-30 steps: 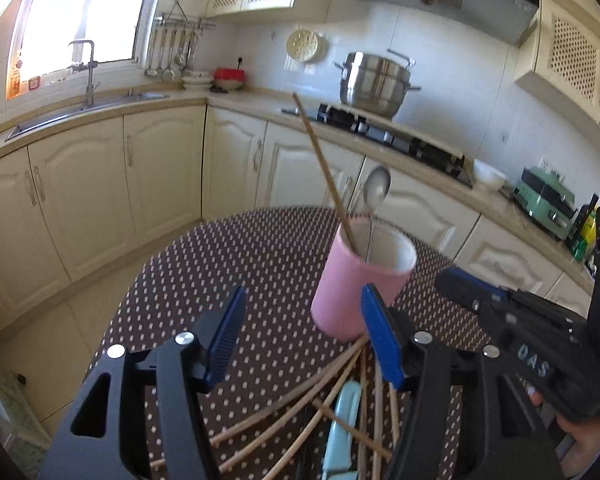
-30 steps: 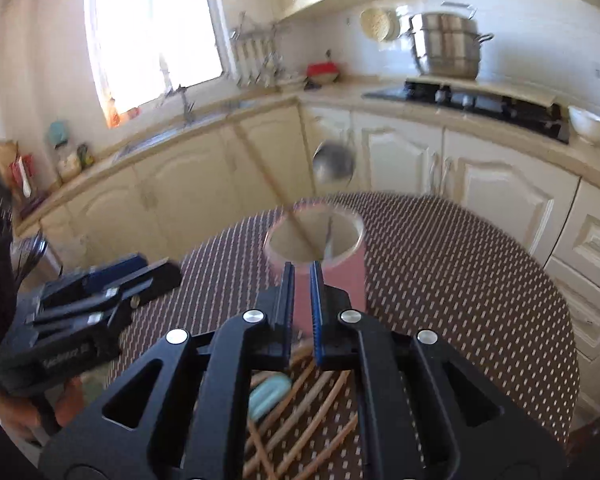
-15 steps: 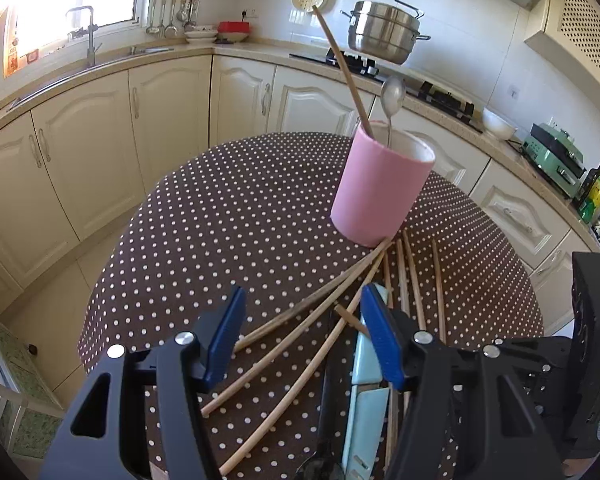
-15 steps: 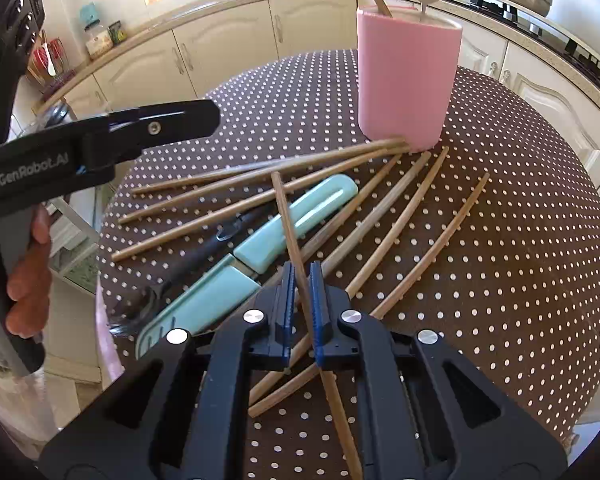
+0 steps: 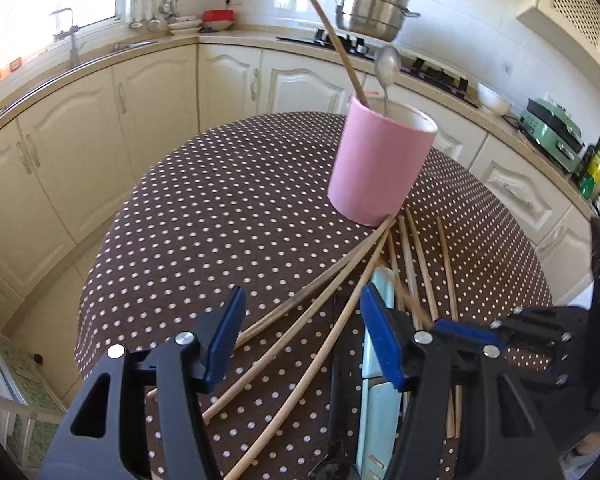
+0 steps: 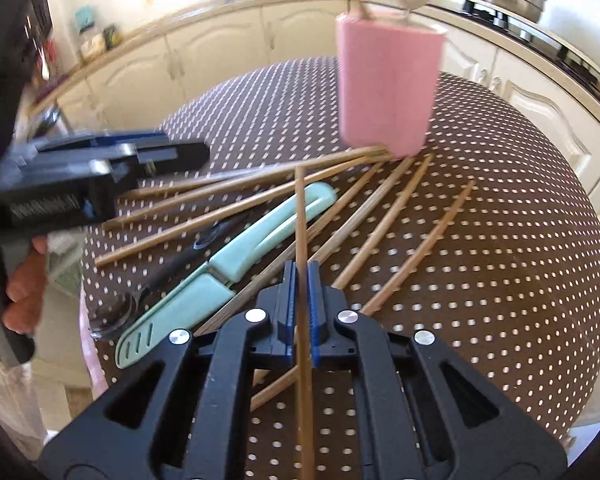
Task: Organize utensils
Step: 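Grasp a chopstick on the table with the right tool while the left tool grasps another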
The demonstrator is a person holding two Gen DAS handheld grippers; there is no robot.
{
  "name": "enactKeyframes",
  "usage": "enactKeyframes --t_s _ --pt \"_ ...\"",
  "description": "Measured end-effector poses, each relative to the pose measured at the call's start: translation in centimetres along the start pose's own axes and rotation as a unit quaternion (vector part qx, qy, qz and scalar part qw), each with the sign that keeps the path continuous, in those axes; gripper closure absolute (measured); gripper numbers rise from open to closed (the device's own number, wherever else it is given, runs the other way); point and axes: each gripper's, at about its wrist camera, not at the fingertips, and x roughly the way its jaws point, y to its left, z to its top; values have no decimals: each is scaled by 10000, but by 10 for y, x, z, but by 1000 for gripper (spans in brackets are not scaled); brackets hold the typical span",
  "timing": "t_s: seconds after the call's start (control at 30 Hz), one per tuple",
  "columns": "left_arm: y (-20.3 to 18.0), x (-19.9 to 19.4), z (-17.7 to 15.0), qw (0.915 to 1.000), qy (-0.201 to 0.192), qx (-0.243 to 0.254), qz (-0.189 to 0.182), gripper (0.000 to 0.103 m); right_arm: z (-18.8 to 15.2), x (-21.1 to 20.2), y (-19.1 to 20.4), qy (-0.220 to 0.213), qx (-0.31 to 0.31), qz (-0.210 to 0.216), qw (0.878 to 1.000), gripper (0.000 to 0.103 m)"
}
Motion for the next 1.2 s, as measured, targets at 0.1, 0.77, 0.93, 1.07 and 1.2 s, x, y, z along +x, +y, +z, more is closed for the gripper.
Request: enactKeyframes --t_s 0.1,0.77,0.93,1.07,1.2 --pt "-9 12 6 9998 103 164 -20 49 2 -8 -14 -157 178 2 9997 97" --pt "-54 76 37 9885 809 1271 134 90 11 -15 -54 -453 787 254 9955 97" --pt "-62 83 37 9875 801 1357 100 90 13 -11 -55 -458 820 269 9952 97" --pt "-66 84 37 9877 729 1381 79 91 14 -11 -57 -515 879 250 9945 97" --pt "-68 78 39 9905 613 1228 -111 94 15 -13 -60 -581 922 237 9938 97"
